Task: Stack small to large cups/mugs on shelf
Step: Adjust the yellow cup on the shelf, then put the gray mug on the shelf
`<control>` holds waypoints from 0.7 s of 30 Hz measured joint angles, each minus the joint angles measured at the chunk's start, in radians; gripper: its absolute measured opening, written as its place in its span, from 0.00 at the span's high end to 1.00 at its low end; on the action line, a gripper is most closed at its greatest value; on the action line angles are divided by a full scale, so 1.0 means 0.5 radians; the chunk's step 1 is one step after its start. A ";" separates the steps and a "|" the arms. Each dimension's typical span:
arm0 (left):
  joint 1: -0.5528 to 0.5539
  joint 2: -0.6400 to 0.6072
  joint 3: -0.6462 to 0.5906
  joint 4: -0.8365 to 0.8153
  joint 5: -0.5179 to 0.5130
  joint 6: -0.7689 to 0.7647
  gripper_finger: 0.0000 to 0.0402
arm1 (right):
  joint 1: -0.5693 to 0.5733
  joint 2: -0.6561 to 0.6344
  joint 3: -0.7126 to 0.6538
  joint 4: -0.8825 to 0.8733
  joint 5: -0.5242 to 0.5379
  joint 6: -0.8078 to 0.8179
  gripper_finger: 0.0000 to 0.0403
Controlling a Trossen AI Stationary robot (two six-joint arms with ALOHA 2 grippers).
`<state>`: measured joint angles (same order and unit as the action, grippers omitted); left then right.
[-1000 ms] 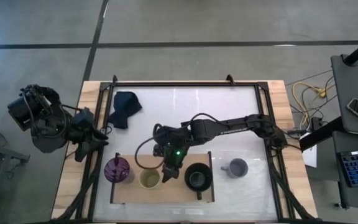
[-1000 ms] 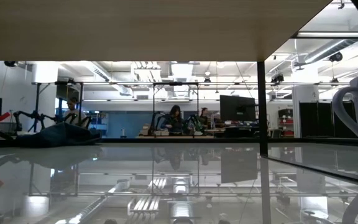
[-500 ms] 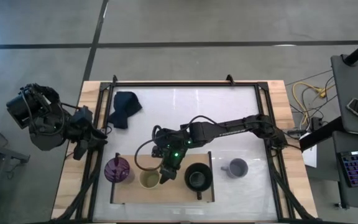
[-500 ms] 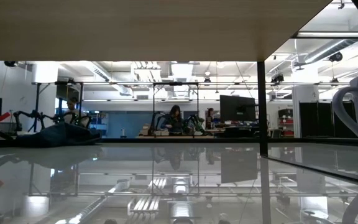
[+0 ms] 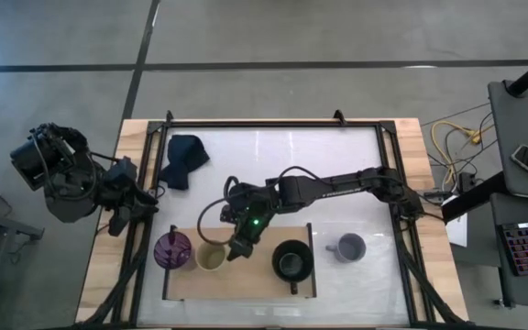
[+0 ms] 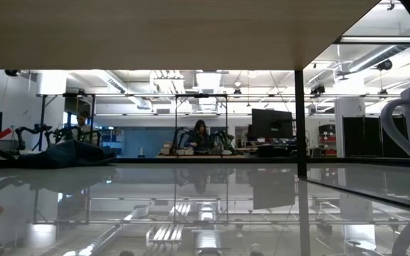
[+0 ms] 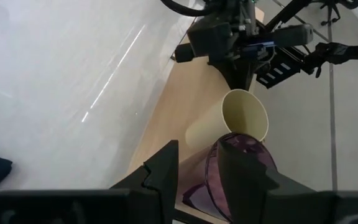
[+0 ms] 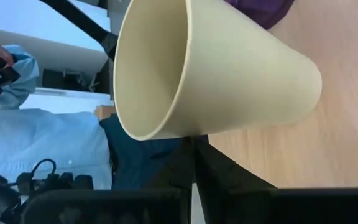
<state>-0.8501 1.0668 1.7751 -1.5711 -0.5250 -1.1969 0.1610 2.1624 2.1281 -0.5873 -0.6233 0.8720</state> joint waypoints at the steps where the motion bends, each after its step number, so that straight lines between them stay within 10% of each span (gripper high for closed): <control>1: 0.000 0.002 -0.001 0.000 0.001 0.000 0.76 | -0.001 0.000 0.000 0.000 0.002 0.000 0.98; 13: 0.000 0.030 -0.004 0.000 0.042 0.001 0.76 | -0.118 -0.023 0.011 -0.076 0.099 -0.158 0.98; 21: 0.000 0.093 -0.004 0.000 0.114 0.001 0.76 | -0.315 -0.148 0.015 -0.972 0.557 -0.388 0.98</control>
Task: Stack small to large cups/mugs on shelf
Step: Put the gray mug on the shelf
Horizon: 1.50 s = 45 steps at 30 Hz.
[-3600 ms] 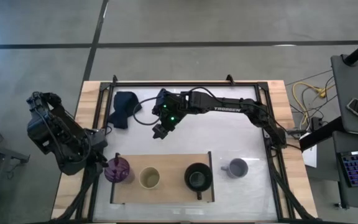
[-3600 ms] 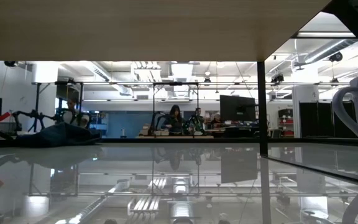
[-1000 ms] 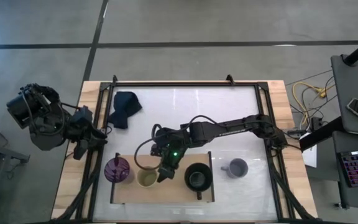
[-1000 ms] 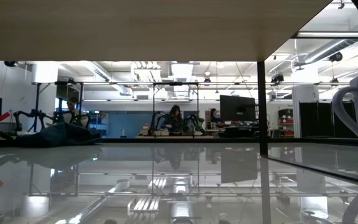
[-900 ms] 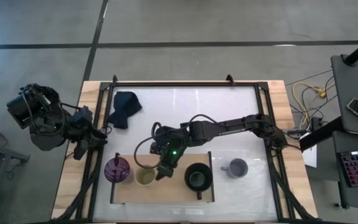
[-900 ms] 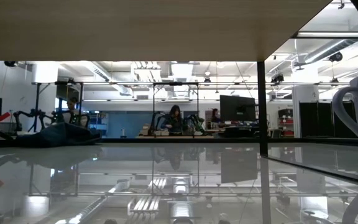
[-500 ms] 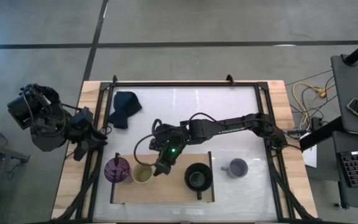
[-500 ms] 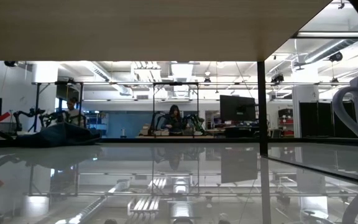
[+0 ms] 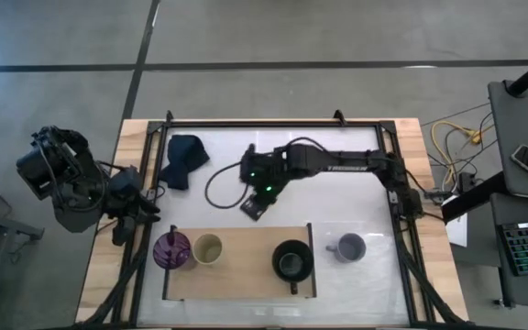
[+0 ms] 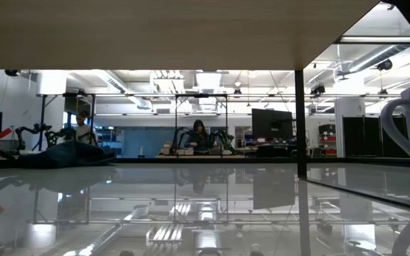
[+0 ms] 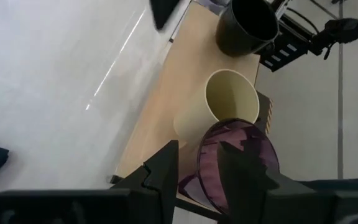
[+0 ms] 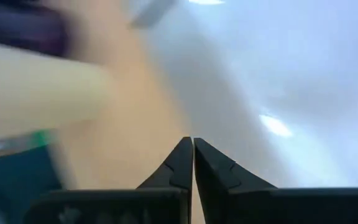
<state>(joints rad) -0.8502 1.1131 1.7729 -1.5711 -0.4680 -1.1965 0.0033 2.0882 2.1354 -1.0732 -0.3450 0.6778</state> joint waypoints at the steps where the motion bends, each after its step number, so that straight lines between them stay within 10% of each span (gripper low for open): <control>1: 0.000 0.008 0.000 0.000 0.000 0.000 0.76 | -0.018 -0.017 0.000 -0.138 0.113 -0.011 0.98; 8: 0.000 0.024 0.000 0.000 0.003 0.014 0.76 | -0.108 -0.103 -0.021 -1.030 0.569 -0.096 0.98; 17: 0.000 0.003 0.000 0.000 -0.008 0.087 0.76 | -0.040 -0.453 -0.665 -0.933 0.564 0.171 0.84; 34: 0.000 -0.269 -0.096 0.000 -0.440 0.385 0.76 | 0.587 -1.442 -1.619 -0.934 0.868 2.448 0.61; 45: 0.000 -0.511 -0.301 -0.001 -0.444 0.368 0.76 | 1.048 -1.508 -1.808 -0.896 0.366 3.277 0.60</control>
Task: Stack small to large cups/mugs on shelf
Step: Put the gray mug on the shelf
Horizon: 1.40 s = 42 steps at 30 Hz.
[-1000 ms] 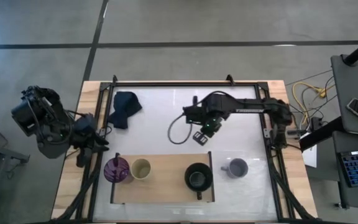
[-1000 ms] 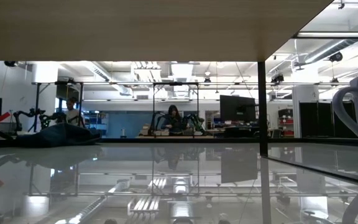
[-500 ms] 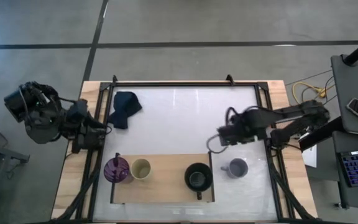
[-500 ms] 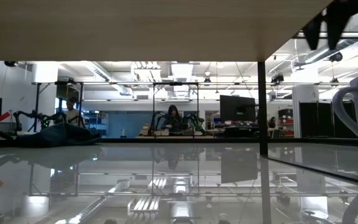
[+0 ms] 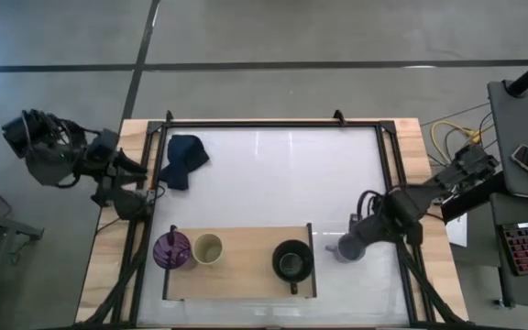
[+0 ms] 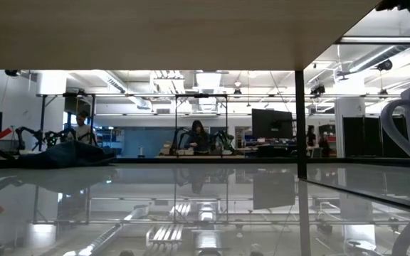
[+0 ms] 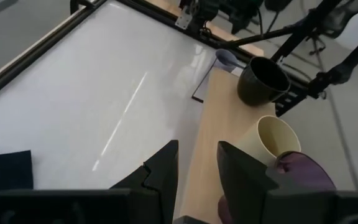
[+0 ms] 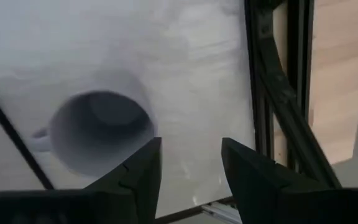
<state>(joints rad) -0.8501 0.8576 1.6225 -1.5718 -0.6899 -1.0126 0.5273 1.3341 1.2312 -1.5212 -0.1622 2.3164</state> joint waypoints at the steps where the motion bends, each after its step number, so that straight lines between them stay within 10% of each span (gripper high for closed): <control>1: 0.000 -0.018 -0.013 0.001 -0.001 0.000 0.76 | 0.015 0.019 -0.001 0.025 -0.005 0.004 0.60; 42: -0.001 -0.064 -0.024 0.076 0.062 -0.009 0.76 | 0.176 0.338 -0.478 0.715 0.067 0.008 0.69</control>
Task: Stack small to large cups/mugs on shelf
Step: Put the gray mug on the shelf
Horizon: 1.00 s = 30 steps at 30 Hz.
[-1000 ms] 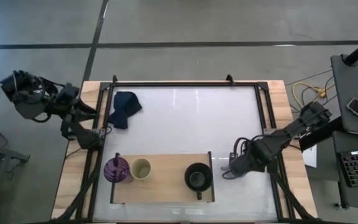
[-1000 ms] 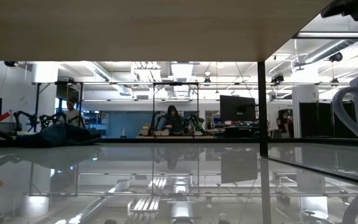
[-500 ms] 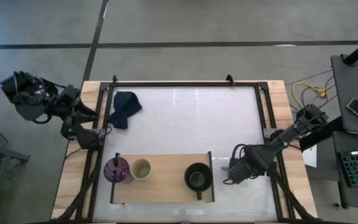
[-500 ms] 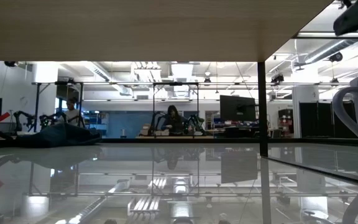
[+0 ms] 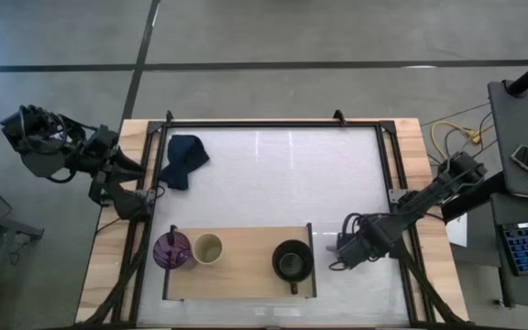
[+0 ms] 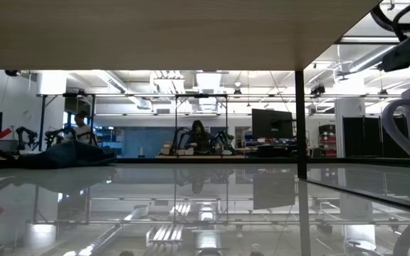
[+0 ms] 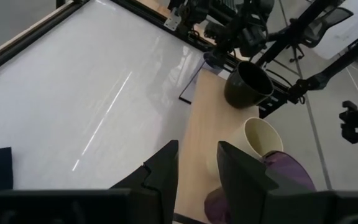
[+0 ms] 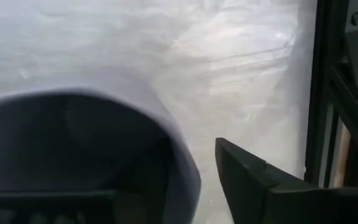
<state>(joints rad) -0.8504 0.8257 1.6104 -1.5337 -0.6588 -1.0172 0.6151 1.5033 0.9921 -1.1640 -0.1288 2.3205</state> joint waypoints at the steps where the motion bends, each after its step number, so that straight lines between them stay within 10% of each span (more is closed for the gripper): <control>1: 0.001 0.000 0.000 -0.002 -0.005 0.001 0.76 | 0.000 -0.014 -0.018 0.004 0.001 -0.015 0.71; 9: 0.000 -0.003 0.000 -0.001 -0.088 0.001 0.76 | -0.021 -0.233 -0.163 0.062 0.118 -0.098 0.95; 16: 0.001 0.001 0.000 0.001 -0.162 -0.051 0.76 | -0.176 -0.455 -0.295 0.011 0.284 -0.247 0.95; 30: 0.001 0.110 -0.005 -0.002 -0.174 -0.231 0.76 | -1.267 -0.448 -0.189 0.167 0.512 -1.804 0.96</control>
<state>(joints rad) -0.8501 0.8808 1.6079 -1.5347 -0.7460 -1.1325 -0.0182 1.2792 0.8977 -1.0803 0.1272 1.4186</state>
